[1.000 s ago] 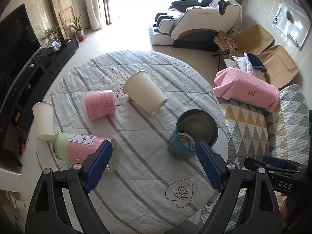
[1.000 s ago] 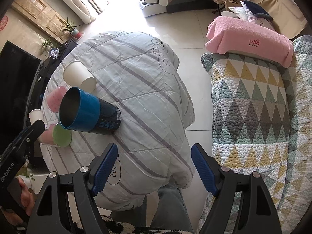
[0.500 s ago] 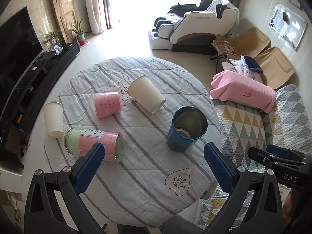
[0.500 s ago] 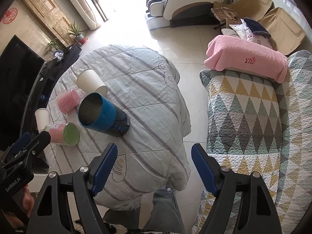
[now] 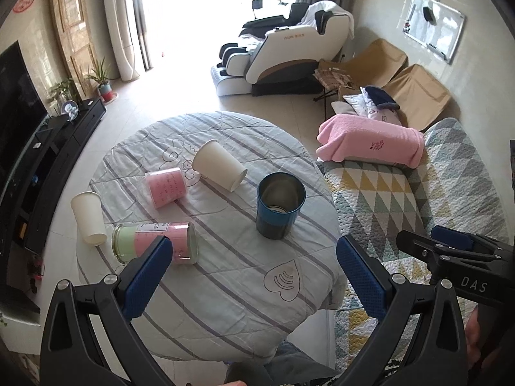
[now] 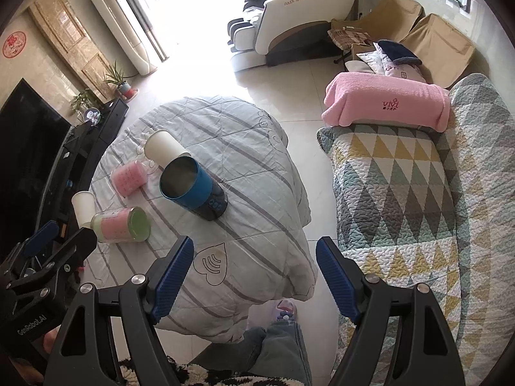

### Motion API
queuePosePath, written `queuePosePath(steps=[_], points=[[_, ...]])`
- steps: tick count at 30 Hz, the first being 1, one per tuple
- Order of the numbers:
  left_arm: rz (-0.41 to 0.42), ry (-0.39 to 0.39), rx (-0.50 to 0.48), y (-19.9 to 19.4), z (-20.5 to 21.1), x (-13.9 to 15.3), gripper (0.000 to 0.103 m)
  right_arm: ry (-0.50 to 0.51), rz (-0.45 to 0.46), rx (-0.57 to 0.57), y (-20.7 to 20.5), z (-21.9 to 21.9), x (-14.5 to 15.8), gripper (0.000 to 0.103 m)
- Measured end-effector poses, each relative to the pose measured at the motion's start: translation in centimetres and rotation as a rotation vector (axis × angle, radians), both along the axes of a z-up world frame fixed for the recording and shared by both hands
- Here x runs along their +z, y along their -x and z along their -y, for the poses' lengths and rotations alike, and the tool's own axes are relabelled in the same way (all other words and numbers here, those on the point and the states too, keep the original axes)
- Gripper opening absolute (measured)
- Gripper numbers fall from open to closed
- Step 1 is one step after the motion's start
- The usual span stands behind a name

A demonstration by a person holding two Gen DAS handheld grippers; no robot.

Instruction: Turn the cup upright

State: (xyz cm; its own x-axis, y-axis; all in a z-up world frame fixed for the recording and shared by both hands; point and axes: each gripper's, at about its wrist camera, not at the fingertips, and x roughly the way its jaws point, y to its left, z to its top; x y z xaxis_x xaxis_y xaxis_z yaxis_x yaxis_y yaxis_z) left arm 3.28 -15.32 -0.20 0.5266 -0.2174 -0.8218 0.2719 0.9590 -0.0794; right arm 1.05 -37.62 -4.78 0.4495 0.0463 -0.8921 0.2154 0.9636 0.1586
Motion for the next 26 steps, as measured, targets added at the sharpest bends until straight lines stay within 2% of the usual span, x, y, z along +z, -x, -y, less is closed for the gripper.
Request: queuePosePath(steps=[13, 26], points=[[0.054, 0.009, -0.017, 1.8, -0.6, 0.5, 0.103, -0.010, 0.038, -0.040, 2.5, -0.8, 0.3, 0.080], [0.070, 0.012, 0.033, 1.8, -1.1, 0.8, 0.103, -0.004, 0.044, -0.028, 3.1, -1.0, 0.7, 0.080]])
